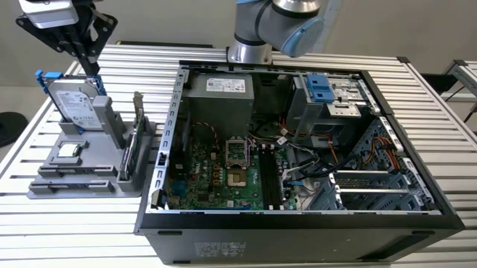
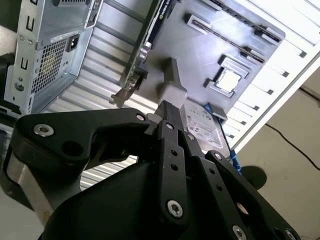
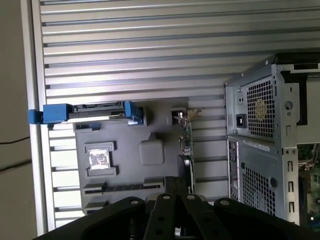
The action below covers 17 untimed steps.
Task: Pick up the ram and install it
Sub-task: 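Reach for the ram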
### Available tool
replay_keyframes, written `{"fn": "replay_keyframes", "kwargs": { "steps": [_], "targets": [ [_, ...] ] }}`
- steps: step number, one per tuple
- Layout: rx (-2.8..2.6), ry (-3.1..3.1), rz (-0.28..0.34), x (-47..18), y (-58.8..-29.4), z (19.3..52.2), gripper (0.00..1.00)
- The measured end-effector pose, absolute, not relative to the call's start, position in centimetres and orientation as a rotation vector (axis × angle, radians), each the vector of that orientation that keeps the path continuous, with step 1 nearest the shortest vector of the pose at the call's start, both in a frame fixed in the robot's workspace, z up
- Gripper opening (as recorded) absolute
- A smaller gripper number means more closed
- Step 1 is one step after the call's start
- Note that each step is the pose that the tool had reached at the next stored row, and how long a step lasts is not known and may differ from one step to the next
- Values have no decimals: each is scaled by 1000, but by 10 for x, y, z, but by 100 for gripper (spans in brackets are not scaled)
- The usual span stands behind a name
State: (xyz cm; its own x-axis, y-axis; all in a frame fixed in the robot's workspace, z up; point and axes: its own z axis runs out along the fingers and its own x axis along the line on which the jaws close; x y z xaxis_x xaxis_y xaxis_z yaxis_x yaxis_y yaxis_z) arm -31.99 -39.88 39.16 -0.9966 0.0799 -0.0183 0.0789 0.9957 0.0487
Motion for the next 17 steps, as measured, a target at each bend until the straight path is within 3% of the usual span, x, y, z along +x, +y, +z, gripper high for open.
{"fn": "replay_keyframes", "kwargs": {
  "steps": [17],
  "targets": [
    [124, 3119, 75, -349, -399, 392, 0]
  ]
}}
